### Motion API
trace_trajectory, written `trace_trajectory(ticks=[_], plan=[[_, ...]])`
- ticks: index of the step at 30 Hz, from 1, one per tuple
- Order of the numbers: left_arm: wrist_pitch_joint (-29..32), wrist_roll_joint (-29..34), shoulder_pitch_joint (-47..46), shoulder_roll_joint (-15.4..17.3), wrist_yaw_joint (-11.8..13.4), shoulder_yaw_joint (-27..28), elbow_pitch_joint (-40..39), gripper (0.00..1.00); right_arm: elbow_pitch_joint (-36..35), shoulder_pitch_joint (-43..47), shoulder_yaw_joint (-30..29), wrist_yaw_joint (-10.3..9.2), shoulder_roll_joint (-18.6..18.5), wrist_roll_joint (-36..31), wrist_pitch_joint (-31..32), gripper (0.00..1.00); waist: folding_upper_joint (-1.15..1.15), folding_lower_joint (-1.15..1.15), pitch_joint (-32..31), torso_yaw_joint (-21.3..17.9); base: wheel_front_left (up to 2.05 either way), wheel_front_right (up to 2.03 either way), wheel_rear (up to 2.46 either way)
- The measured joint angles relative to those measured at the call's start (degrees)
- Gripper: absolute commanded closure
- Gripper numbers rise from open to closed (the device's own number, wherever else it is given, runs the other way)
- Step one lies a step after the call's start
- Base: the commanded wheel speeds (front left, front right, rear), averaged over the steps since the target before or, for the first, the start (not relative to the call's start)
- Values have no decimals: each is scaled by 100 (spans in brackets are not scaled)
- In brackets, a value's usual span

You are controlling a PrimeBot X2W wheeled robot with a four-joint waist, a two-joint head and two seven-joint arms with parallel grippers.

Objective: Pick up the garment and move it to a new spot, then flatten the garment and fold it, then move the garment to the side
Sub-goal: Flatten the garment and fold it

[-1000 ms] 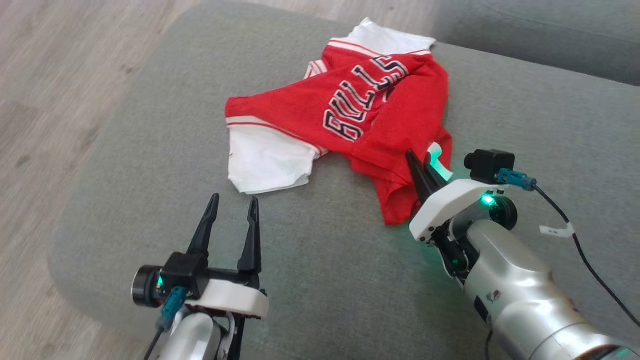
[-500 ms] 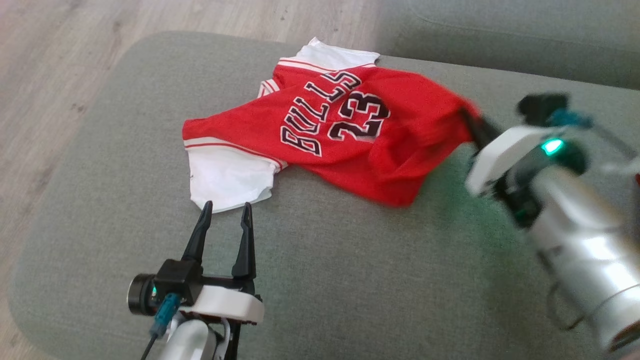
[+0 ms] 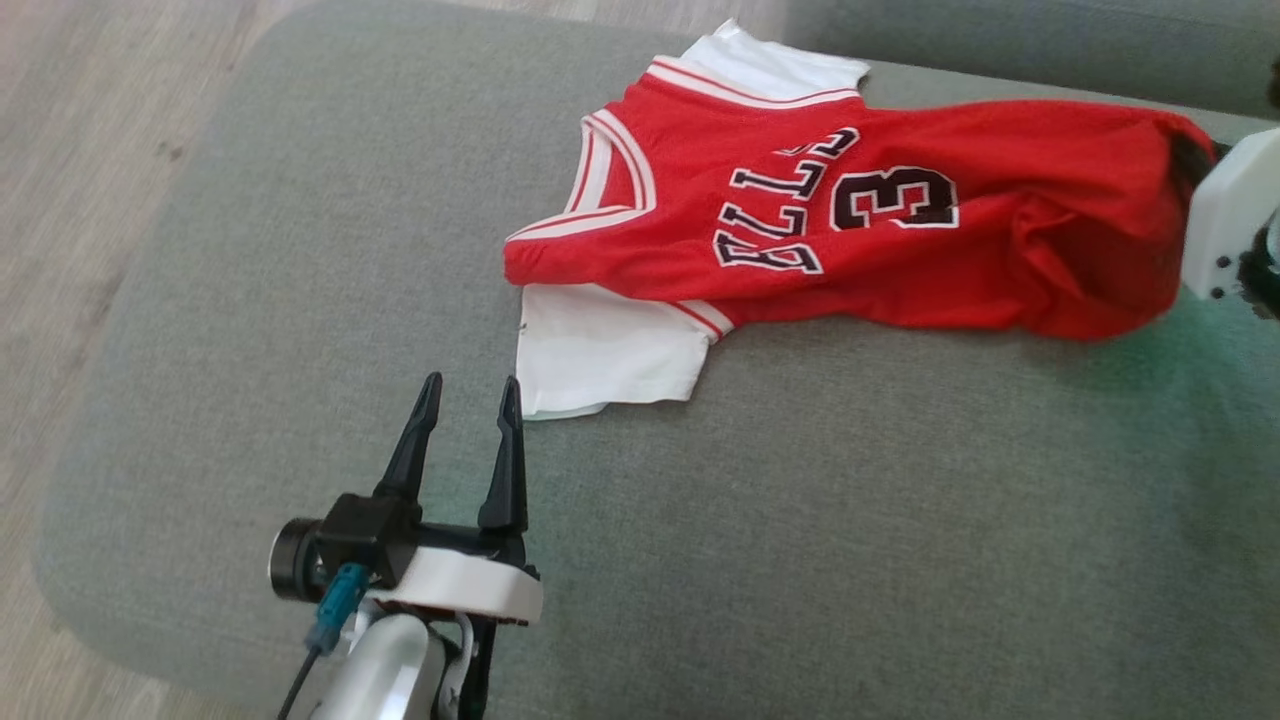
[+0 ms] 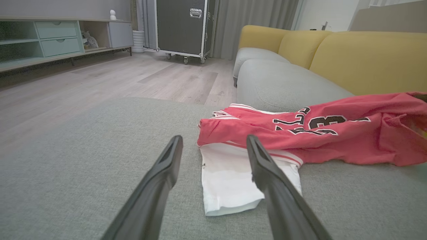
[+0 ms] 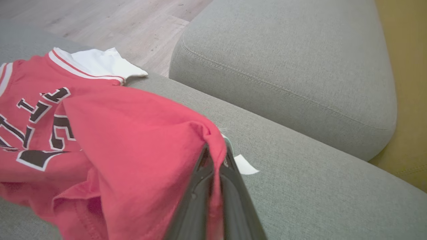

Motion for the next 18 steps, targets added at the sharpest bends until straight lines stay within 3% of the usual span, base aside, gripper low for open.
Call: trace_trajectory(ticks=[1,2,3,7,12,18], plan=[[0,-9,-14,0,2,-8,-2,0,42,-8,1,0,-10,14,24,100,0,0,24,22,0,0,0],[0,-40,-24,0,11,-16,-2,0,100,-24,15,0,-22,10,26,66,0,0,47,43,0,0,0],[0,-56,-31,0,27,-23,-3,0,162,-53,27,0,-38,-38,-16,0,0,0,69,58,0,0,0],[0,-56,-72,-2,64,-42,-20,0,630,-365,-125,0,-60,-327,-514,0,0,0,116,83,0,0,0],[0,-54,-74,-3,93,-26,-18,0,1288,-851,-587,-1,25,-786,-1603,0,0,0,35,20,0,0,0],[0,-7,-62,-4,86,57,8,0,1707,-889,-1124,0,570,-1139,-2828,0,0,0,-228,-168,0,0,0]])
